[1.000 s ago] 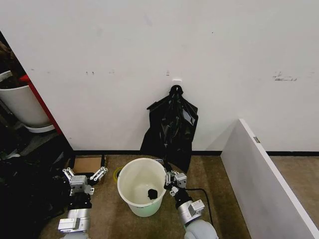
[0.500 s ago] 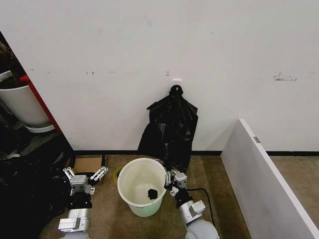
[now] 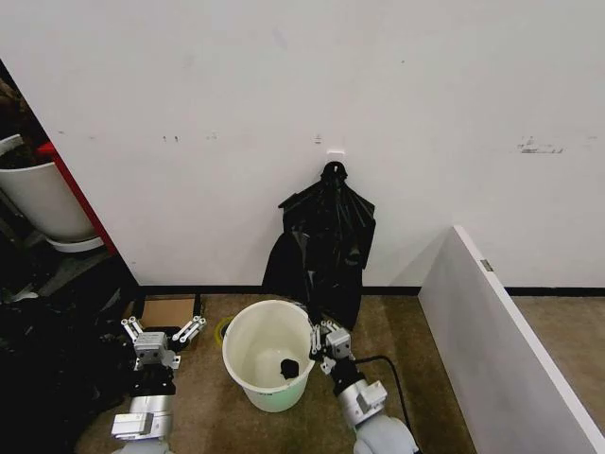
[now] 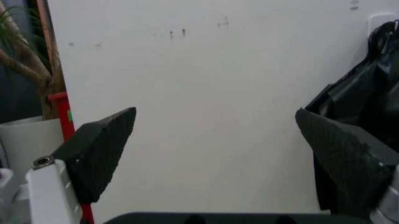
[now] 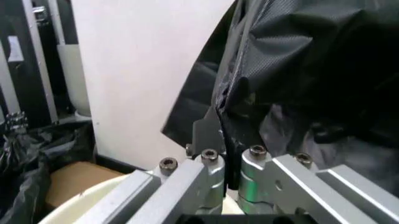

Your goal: Place the garbage bag over the trash bin.

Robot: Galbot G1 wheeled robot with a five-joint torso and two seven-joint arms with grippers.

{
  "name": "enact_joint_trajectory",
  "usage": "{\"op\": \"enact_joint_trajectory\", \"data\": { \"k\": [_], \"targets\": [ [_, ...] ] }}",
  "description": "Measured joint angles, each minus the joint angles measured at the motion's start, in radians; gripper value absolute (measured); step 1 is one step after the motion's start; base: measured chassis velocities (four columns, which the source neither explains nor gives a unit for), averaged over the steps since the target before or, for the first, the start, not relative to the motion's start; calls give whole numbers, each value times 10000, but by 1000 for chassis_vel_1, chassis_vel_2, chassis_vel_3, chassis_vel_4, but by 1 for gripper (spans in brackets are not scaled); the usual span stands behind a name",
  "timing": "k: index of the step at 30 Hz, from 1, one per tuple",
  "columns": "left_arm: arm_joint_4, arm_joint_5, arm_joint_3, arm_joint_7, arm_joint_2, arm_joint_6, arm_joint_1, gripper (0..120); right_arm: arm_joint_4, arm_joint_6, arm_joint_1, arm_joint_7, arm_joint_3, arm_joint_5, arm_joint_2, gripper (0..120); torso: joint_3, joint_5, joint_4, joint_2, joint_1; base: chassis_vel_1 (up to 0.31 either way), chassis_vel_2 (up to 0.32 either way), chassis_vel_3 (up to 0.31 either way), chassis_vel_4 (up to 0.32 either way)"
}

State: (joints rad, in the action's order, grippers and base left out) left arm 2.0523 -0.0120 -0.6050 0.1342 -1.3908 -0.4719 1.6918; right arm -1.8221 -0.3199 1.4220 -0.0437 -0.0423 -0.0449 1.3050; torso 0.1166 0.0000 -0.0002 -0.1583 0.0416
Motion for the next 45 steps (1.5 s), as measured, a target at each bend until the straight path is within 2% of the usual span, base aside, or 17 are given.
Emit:
{"op": "enact_joint_trajectory", "data": {
  "k": [12, 17, 20, 24, 25, 30, 32, 33, 34, 35, 37, 40, 41, 45],
  "targets": [
    [-51, 26, 85, 0, 11, -13, -62, 100, 234, -604, 135, 174, -120, 807, -235, 0, 0, 0, -1, 0, 0, 0, 0, 0, 0],
    [-49, 32, 145, 0, 37, -17, -55, 100, 280, -430, -83, 10, 12, 642, -278, 0, 0, 0, 0, 0, 0, 0, 0, 0, 0],
    [171, -137, 344, 0, 399, 133, -112, 100, 123, -152, -465, -166, -24, 454, -126, 0, 0, 0, 2, 0, 0, 0, 0, 0, 0],
    [1021, -1048, 840, -53, 1494, 836, -282, 100, -81, 39, -946, -349, -239, 631, -98, 0, 0, -2, 3, 1, 0, 0, 0, 0, 0],
    [1021, -1048, 840, -53, 1494, 836, -282, 100, -81, 39, -946, -349, -239, 631, -98, 0, 0, -2, 3, 1, 0, 0, 0, 0, 0],
    [2320, -3142, 1275, -87, 4293, 2219, -1234, 100, -220, 122, -1267, -448, -354, 1165, -173, 0, 1, -4, -1, 1, 1, 0, 0, 0, 0],
    [2797, -4416, 1209, -42, 5624, 2764, -1823, 100, -46, -14, -1374, -450, -318, 1594, -145, 0, 1, -5, -9, 1, 2, 0, 0, 0, 0],
    [2797, -4416, 1209, -42, 5624, 2764, -1823, 100, -46, -14, -1374, -450, -318, 1594, -145, 0, 1, -5, -9, 1, 2, 0, 0, 0, 0],
    [2923, -4796, 1155, -23, 5978, 2912, -1954, 100, 26, -52, -1423, -449, -283, 1712, -125, 0, 2, -4, -6, 2, 3, 0, 0, 0, 0],
    [3132, -5761, 1090, -5, 6849, 3287, -2335, 100, 180, -151, -1519, -448, -215, 1946, -58, 0, 1, 0, 4, 2, 2, 0, 0, 0, 0],
    [3262, -7097, 1093, -18, 8022, 3833, -2963, 100, 397, -277, -1659, -443, -147, 2164, -24, 0, 2, 0, -1, 2, 3, 0, 0, 0, 0],
    [3284, -8158, 1111, -69, 9077, 4410, -3564, 100, 626, -357, -1935, -443, 23, 2253, -39, 0, 2, 0, -2, 3, 3, 0, 0, 0, 0],
    [3284, -8158, 1111, -69, 9077, 4410, -3564, 100, 626, -357, -1935, -443, 23, 2253, -39, 0, 2, 0, -2, 3, 3, 0, 0, 0, 0],
    [3065, -8950, 1184, 105, 10403, 5778, -4450, 100, 755, -420, -2100, -445, 179, 2302, -59, 0, 0, -4, 1, 3, 2, 0, 0, 0, 0]
  ]
}}
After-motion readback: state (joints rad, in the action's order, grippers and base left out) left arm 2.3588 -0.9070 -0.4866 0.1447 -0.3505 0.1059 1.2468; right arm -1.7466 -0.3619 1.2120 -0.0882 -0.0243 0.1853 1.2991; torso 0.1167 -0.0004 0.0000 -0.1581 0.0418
